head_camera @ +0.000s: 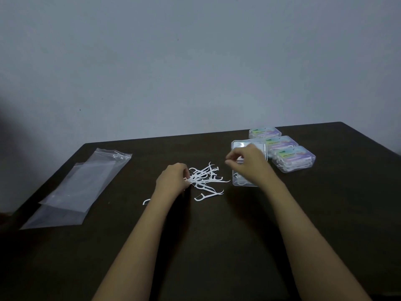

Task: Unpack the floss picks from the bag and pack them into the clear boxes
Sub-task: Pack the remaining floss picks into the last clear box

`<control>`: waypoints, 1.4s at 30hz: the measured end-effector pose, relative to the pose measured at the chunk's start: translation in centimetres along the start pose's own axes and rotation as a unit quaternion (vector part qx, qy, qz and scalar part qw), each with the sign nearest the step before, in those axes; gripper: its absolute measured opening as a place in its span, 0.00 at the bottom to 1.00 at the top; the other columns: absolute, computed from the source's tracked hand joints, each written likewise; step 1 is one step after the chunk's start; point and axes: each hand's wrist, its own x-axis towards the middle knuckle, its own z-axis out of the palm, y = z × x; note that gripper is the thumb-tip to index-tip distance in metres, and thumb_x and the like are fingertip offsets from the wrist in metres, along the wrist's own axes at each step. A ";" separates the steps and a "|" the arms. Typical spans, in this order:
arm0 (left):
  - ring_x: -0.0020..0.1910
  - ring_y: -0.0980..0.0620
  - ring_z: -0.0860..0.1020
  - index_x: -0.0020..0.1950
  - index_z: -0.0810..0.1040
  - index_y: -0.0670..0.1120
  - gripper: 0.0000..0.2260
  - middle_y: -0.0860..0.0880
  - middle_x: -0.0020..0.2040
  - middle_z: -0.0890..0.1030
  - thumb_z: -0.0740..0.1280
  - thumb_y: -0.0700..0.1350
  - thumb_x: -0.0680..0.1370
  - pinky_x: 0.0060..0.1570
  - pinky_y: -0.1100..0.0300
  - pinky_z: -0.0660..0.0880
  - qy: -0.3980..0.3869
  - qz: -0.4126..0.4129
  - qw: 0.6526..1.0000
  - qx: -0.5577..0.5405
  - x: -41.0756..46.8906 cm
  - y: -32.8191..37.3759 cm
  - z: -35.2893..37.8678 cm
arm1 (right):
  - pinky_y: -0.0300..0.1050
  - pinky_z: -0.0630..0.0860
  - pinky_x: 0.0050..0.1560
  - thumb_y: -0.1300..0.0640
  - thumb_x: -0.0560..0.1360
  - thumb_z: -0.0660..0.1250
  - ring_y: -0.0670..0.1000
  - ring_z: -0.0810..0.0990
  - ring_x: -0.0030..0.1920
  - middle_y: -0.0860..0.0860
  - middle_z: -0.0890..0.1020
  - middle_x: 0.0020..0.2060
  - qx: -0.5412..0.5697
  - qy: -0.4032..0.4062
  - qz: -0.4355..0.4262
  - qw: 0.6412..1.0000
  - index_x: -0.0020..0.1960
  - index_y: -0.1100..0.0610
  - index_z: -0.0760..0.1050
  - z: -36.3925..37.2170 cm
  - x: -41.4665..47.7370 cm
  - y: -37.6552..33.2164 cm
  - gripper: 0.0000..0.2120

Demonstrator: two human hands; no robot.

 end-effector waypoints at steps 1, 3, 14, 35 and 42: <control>0.48 0.49 0.77 0.48 0.77 0.47 0.05 0.49 0.48 0.78 0.68 0.41 0.73 0.49 0.54 0.75 -0.001 0.002 1.000 -0.004 0.0 0.0 0.0 | 0.49 0.66 0.62 0.50 0.75 0.65 0.50 0.72 0.57 0.50 0.81 0.50 -0.054 -0.039 -0.028 0.997 0.56 0.52 0.79 0.7 -0.1 -0.6 0.12; 0.48 0.49 0.77 0.47 0.77 0.47 0.05 0.49 0.48 0.79 0.69 0.41 0.73 0.49 0.54 0.76 -0.001 0.006 1.000 -0.010 0.0 0.1 0.0 | 0.52 0.57 0.66 0.47 0.76 0.61 0.52 0.66 0.65 0.51 0.77 0.59 -0.160 -0.109 -0.063 0.979 0.65 0.50 0.72 1.9 -0.3 -1.6 0.18; 0.50 0.48 0.78 0.49 0.79 0.47 0.08 0.48 0.49 0.81 0.63 0.39 0.75 0.45 0.57 0.73 0.052 0.019 0.998 0.019 -0.2 0.8 -0.4 | 0.57 0.50 0.71 0.58 0.77 0.60 0.53 0.67 0.63 0.52 0.78 0.56 -0.265 -0.162 -0.077 0.947 0.55 0.54 0.78 4.4 -0.4 -3.2 0.11; 0.45 0.55 0.78 0.53 0.82 0.43 0.09 0.47 0.48 0.82 0.68 0.37 0.74 0.47 0.65 0.72 0.084 0.050 0.970 -0.224 -0.5 0.8 -0.8 | 0.55 0.53 0.68 0.57 0.77 0.59 0.54 0.71 0.60 0.52 0.77 0.56 -0.218 -0.249 -0.046 0.943 0.51 0.54 0.77 3.2 -0.9 -3.7 0.08; 0.38 0.58 0.80 0.54 0.81 0.41 0.11 0.47 0.43 0.82 0.66 0.32 0.74 0.40 0.69 0.78 0.073 0.051 0.924 -0.371 -0.6 1.4 -0.5 | 0.43 0.61 0.55 0.61 0.71 0.66 0.48 0.74 0.40 0.45 0.76 0.33 -0.101 -0.241 -0.093 0.961 0.39 0.55 0.78 2.4 -1.0 -3.3 0.04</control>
